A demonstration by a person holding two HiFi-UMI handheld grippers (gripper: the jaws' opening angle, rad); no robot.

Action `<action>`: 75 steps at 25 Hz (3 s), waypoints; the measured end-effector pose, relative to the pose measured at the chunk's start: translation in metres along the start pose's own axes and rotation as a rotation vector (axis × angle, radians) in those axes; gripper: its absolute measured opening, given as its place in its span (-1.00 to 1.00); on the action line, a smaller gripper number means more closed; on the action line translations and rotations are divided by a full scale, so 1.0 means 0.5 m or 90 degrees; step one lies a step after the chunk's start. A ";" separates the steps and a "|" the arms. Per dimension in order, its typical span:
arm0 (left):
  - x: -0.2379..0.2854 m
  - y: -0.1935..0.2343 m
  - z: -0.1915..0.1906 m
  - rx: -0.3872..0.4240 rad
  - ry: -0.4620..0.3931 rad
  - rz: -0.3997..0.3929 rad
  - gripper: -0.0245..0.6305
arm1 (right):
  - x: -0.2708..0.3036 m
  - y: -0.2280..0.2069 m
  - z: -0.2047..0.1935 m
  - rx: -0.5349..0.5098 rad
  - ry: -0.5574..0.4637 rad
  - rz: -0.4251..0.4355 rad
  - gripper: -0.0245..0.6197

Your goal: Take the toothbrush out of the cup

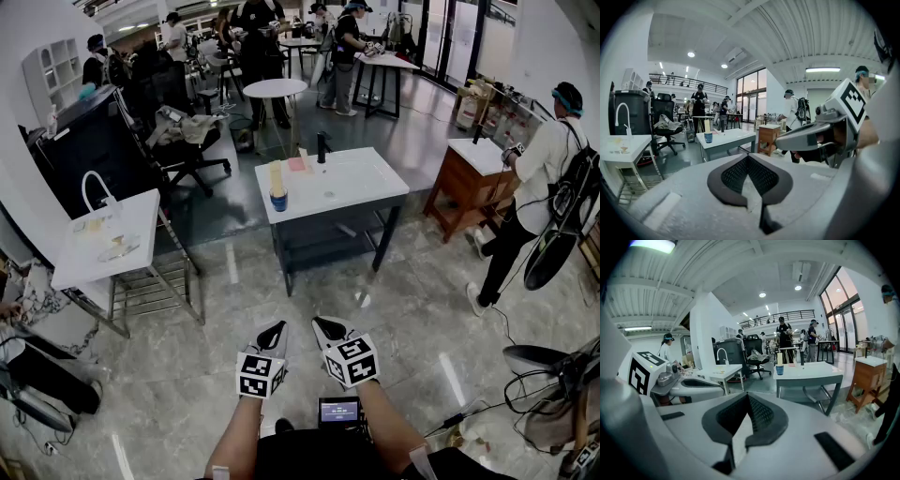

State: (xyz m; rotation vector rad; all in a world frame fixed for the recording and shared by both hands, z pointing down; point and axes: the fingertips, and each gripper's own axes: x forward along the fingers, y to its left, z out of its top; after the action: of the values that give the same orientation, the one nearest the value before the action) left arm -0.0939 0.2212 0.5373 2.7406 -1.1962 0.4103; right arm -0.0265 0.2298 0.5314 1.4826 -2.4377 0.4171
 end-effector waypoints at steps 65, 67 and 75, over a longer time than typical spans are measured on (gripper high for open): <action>0.178 0.009 -0.021 -0.050 0.031 0.031 -0.90 | 0.081 -0.183 -0.025 0.076 0.030 0.048 -0.90; 0.204 0.039 -0.012 -0.049 0.028 0.024 -0.90 | 0.117 -0.196 -0.011 0.075 0.032 0.042 -0.90; 0.294 0.189 0.014 -0.038 0.026 -0.004 -0.90 | 0.278 -0.223 0.057 0.081 0.036 0.024 -0.90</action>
State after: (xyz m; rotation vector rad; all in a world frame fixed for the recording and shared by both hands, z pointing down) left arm -0.0662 0.0526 0.5742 2.6723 -1.1710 0.4211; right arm 0.0090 0.0565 0.5673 1.4541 -2.4392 0.6245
